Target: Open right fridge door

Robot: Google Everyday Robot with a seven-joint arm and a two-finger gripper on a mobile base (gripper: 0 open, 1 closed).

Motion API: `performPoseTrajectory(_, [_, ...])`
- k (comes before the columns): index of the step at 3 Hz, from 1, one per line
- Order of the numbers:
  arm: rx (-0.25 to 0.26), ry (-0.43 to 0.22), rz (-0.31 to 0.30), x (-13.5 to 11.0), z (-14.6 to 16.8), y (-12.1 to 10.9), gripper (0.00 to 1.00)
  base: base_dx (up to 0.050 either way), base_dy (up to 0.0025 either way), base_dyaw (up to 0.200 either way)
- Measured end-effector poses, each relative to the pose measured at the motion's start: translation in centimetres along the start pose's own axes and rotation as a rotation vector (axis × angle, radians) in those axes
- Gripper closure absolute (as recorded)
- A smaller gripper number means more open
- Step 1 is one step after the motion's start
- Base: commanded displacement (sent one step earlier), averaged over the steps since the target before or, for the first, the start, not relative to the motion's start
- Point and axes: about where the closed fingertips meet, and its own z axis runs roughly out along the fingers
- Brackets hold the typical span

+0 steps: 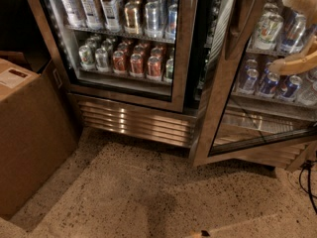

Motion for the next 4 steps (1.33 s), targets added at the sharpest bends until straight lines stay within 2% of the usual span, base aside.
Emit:
performPoseTrajectory(2, [-0.005,-0.003,0.024,1.0,0.5,0.3,0.0,0.0,0.0,0.0])
performPoseTrajectory(4, [-0.042,0.019,0.135,6.6,1.8,2.6,0.0,0.0,0.0,0.0])
